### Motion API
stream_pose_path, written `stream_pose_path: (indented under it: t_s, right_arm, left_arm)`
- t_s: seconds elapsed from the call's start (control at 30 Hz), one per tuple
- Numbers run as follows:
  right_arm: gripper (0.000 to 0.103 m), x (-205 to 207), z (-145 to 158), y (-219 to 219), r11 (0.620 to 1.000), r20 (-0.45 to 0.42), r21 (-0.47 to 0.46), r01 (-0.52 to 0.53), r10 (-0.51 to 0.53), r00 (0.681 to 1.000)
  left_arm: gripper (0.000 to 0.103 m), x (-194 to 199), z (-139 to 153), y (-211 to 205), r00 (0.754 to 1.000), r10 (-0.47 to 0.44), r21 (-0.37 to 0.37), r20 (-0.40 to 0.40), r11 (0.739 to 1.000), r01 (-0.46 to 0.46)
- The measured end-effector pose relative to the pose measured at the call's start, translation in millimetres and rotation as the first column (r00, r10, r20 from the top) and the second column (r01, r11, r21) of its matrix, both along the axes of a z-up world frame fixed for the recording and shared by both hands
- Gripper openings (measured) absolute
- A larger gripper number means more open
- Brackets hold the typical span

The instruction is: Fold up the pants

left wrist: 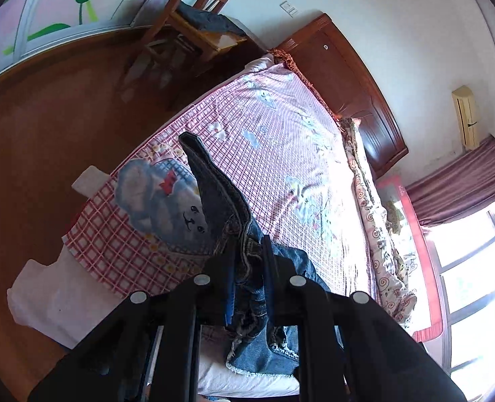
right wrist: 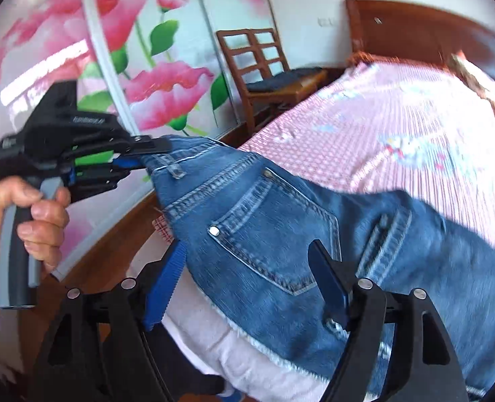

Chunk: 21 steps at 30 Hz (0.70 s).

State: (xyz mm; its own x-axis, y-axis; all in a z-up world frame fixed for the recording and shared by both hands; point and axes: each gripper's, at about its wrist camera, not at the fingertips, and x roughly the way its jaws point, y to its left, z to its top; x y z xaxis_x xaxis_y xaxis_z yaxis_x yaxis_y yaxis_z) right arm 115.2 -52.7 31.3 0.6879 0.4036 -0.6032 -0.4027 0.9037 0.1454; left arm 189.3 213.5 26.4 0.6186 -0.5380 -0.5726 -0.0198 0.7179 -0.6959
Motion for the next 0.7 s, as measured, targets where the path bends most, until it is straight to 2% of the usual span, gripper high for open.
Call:
stream_pose_path:
  t_s: [0.07, 0.17, 0.23, 0.3, 0.33, 0.4, 0.43, 0.5, 0.57, 0.7]
  right_arm:
    - [0.075, 8, 6, 30, 0.997, 0.052, -0.053, -0.055, 0.058, 0.997]
    - [0.075, 27, 0, 68, 0.980, 0.058, -0.178, -0.089, 0.101, 0.993]
    - [0.075, 41, -5, 78, 0.981, 0.041, -0.153, -0.118, 0.126, 0.991]
    - [0.075, 54, -10, 85, 0.980, 0.045, -0.168, -0.105, 0.114, 0.992]
    - [0.063, 61, -11, 87, 0.980, 0.045, -0.174, -0.094, 0.103, 0.994]
    - [0.028, 77, -9, 81, 0.989, -0.007, -0.115, -0.089, 0.089, 0.996]
    - [0.020, 81, -6, 75, 0.994, -0.022, -0.078, -0.074, 0.072, 0.997]
    - [0.015, 79, 3, 60, 0.997, -0.014, -0.030, -0.068, 0.068, 0.998]
    - [0.014, 72, 12, 42, 0.998, 0.001, 0.010, -0.054, 0.054, 0.999]
    - [0.014, 41, 30, -18, 0.987, 0.028, 0.156, 0.024, -0.028, 0.999]
  left_arm:
    - [0.012, 2, 5, -3, 1.000, -0.012, 0.006, 0.000, 1.000, 0.012]
    - [0.012, 4, 9, -5, 0.999, -0.032, 0.015, -0.002, 0.999, 0.032]
    - [0.012, 7, 10, -6, 0.999, -0.044, 0.022, -0.005, 0.999, 0.044]
    - [0.012, 5, 8, -8, 0.999, -0.046, 0.018, -0.010, 0.999, 0.046]
    - [0.012, 5, 8, -10, 0.999, -0.050, 0.014, -0.008, 0.999, 0.050]
    - [0.012, 8, 7, -11, 0.999, -0.051, 0.010, -0.006, 0.999, 0.051]
    - [0.013, 8, 9, -13, 0.998, -0.055, 0.009, 0.003, 0.998, 0.055]
    - [0.012, 4, 17, -25, 0.996, -0.081, -0.001, 0.029, 0.997, 0.081]
    - [0.013, -5, 32, -52, 0.989, -0.124, 0.044, 0.078, 0.992, 0.121]
    - [0.013, -30, 63, -120, 0.951, -0.251, 0.121, 0.182, 0.965, 0.231]
